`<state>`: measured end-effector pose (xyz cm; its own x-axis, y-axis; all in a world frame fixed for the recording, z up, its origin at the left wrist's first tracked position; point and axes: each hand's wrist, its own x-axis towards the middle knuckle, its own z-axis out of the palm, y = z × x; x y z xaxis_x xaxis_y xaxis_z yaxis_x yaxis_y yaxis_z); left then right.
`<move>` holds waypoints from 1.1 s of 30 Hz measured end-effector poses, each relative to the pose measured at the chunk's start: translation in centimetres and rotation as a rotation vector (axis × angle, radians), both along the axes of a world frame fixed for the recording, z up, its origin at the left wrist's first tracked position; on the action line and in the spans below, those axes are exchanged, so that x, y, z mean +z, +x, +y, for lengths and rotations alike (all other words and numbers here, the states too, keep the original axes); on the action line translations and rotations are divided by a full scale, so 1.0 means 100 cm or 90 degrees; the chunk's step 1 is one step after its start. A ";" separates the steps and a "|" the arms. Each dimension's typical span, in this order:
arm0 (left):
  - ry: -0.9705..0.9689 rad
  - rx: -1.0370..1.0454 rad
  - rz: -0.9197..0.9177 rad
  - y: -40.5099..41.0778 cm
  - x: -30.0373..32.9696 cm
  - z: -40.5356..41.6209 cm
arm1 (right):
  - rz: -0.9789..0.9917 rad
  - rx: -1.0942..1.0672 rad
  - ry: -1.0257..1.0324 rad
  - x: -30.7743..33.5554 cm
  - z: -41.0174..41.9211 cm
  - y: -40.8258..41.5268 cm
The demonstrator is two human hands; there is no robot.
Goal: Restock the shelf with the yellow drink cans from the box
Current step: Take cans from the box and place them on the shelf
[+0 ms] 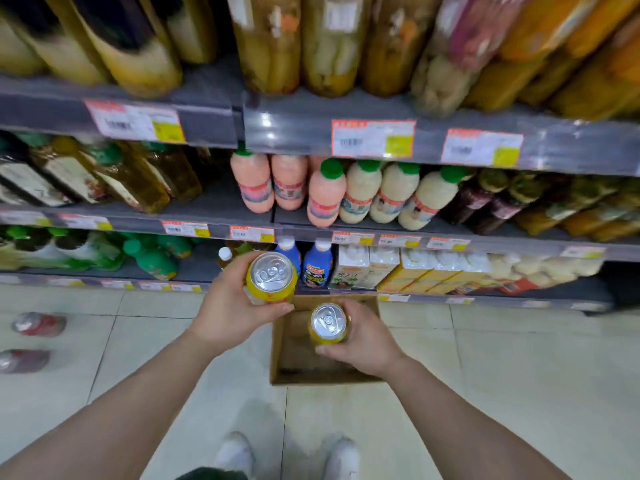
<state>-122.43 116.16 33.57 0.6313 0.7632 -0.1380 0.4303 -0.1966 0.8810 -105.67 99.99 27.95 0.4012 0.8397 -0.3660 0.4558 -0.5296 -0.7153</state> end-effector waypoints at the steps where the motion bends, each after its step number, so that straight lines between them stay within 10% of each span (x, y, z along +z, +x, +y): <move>1: 0.005 0.002 -0.001 -0.002 0.023 0.000 | -0.003 0.000 0.003 0.025 0.000 -0.002; 16: 0.027 0.158 -0.135 -0.117 0.293 0.010 | 0.042 0.091 0.210 0.345 0.062 -0.081; 33: 0.071 0.403 -0.196 -0.559 0.386 0.168 | 0.417 0.214 0.250 0.430 0.309 -0.509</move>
<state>-178.35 132.97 72.13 0.0607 0.9953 0.0754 0.2256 -0.0872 0.9703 -156.57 130.89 70.94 -0.0862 0.9918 -0.0940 -0.0265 -0.0966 -0.9950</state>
